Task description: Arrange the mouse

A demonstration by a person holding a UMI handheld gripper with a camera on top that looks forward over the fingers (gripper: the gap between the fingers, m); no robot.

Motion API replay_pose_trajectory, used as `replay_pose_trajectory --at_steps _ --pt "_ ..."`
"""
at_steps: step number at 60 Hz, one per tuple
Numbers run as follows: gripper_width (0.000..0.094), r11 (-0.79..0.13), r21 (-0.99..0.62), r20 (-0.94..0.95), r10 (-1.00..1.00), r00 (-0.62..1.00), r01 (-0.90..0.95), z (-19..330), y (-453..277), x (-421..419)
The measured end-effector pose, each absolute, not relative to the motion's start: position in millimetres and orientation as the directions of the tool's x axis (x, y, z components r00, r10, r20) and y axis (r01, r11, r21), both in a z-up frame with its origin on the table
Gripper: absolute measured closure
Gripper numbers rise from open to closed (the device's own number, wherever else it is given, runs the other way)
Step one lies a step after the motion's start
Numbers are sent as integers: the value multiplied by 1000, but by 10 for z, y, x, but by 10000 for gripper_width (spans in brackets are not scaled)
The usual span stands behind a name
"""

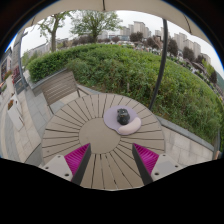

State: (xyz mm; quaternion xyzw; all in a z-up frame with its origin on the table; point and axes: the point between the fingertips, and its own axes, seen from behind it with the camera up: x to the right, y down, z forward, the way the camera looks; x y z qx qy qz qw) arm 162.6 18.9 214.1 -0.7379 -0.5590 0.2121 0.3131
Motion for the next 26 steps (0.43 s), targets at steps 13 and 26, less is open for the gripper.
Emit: replay_pose_trajectory --at_steps 13,26 --pt "91 -172 -700 48 957 285 693 2155 -136 1968" --pt "91 -165 -710 41 961 274 684 2191 -305 2008"
